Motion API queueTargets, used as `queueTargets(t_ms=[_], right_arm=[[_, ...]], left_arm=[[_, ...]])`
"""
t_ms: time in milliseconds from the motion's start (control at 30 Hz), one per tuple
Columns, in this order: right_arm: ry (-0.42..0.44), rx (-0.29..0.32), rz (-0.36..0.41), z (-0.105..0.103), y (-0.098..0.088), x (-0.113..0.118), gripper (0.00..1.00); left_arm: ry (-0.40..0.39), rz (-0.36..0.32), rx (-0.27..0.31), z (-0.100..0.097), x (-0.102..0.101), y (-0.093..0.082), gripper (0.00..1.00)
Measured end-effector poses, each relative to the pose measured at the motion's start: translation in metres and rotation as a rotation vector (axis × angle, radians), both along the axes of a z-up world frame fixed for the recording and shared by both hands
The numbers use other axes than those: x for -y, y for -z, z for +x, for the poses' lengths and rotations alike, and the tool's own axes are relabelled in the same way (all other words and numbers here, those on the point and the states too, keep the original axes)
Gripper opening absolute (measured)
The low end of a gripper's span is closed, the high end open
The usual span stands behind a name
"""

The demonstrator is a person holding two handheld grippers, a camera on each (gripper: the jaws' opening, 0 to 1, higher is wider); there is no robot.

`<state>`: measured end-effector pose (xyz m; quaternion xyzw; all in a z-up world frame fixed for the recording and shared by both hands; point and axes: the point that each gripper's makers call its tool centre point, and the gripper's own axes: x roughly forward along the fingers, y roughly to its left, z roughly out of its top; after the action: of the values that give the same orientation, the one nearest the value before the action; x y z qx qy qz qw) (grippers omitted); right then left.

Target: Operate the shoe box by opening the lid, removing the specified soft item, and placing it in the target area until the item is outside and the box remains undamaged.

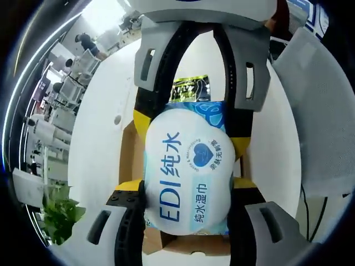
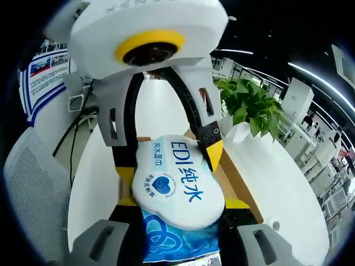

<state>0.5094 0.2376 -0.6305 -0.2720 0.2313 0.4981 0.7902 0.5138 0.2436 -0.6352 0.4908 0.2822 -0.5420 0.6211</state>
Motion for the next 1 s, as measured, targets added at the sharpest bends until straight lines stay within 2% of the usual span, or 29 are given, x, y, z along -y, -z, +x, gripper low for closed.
queueTargets(t_ms=[467, 1000], right_arm=[[0.03, -0.002, -0.012, -0.008, -0.007, 0.059, 0.47], [0.036, -0.021, -0.021, -0.012, -0.002, 0.107, 0.47]], left_arm=[[0.036, -0.027, -0.01, -0.008, 0.059, -0.006, 0.59], [0.054, -0.039, -0.035, -0.012, 0.108, -0.001, 0.59]])
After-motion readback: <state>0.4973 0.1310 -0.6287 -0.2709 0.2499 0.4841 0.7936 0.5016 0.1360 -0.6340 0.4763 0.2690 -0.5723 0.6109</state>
